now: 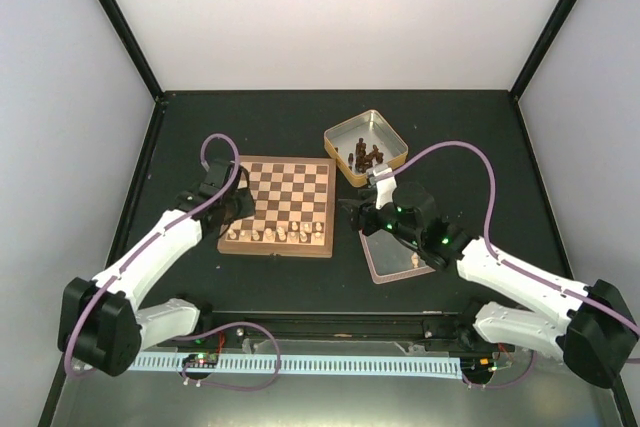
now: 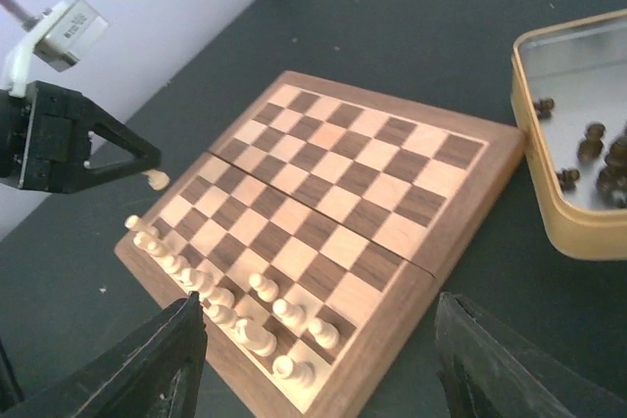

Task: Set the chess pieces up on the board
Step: Place the chess piece on the chessboard.

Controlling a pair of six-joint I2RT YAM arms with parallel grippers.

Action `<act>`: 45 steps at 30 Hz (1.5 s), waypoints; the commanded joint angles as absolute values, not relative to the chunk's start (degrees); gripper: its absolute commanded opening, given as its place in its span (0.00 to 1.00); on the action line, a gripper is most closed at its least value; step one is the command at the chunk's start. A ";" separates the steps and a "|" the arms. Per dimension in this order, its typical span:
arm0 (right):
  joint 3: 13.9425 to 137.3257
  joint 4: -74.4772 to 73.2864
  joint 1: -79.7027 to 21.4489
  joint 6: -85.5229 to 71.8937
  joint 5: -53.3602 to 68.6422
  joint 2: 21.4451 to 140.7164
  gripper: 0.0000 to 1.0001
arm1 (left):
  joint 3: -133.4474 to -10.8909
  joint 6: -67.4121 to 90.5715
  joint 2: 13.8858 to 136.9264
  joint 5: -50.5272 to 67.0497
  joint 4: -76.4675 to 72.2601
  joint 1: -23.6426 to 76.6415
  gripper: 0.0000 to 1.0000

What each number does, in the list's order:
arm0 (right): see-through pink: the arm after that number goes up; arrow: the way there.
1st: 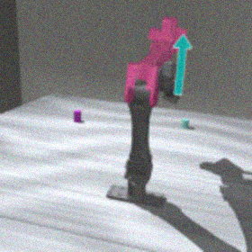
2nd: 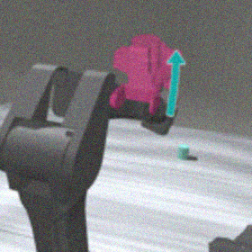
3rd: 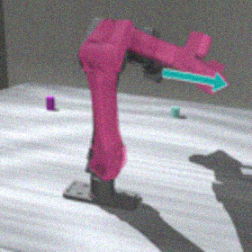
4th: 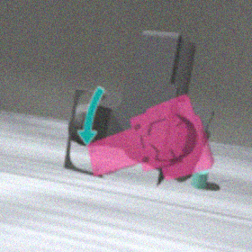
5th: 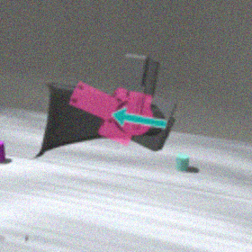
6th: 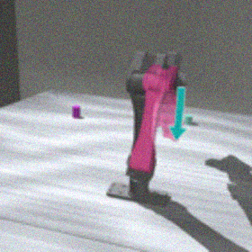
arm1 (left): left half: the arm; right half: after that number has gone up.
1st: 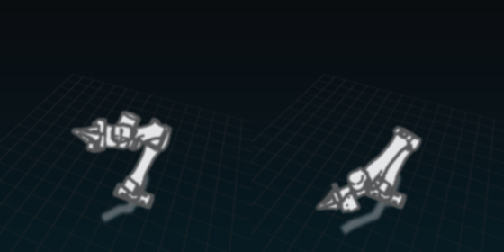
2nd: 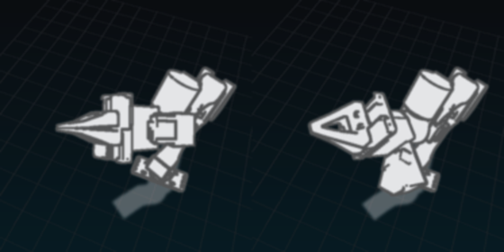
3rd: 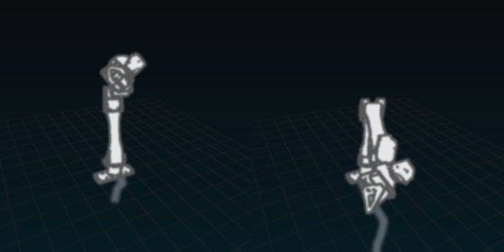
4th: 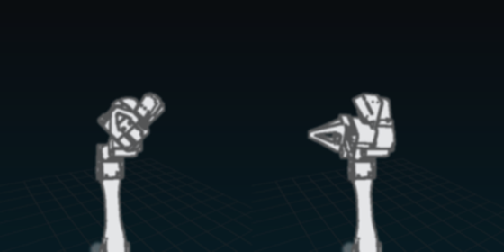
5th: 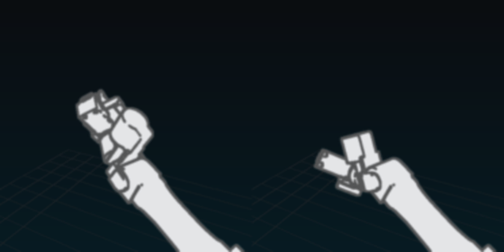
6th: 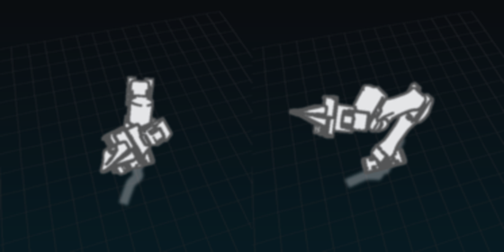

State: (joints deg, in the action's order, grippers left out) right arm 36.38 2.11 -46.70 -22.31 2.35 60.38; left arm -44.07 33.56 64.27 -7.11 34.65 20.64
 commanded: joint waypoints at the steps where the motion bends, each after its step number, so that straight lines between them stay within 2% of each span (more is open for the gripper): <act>1: 36.16 -0.03 -46.69 -25.59 -1.85 61.11 0.64 | -44.59 31.21 67.59 -7.43 34.98 17.53 0.01; 12: 36.30 -1.48 -46.67 -26.05 -3.29 61.34 0.64 | -42.97 31.69 76.62 -2.41 34.09 11.89 0.01; 32: 37.35 -2.02 -46.67 -26.78 -3.30 63.59 0.65 | -39.86 31.29 73.74 -5.02 35.14 11.07 0.02; 34: 37.44 -2.02 -46.66 -26.84 -3.18 63.84 0.65 | -39.62 30.97 73.93 -4.33 34.61 11.10 0.05; 38: 38.11 -3.08 -46.67 -27.29 -3.70 63.85 0.65 | -39.53 30.68 74.60 -3.72 33.98 11.10 0.23; 41: 39.05 -5.45 -46.59 -28.52 -6.04 63.55 0.65 | -40.01 30.30 74.42 -3.82 33.69 11.08 0.33; 45: 42.22 -14.54 -46.31 -32.61 -11.44 63.37 0.64 | -41.52 29.74 73.90 -4.01 33.82 11.07 0.36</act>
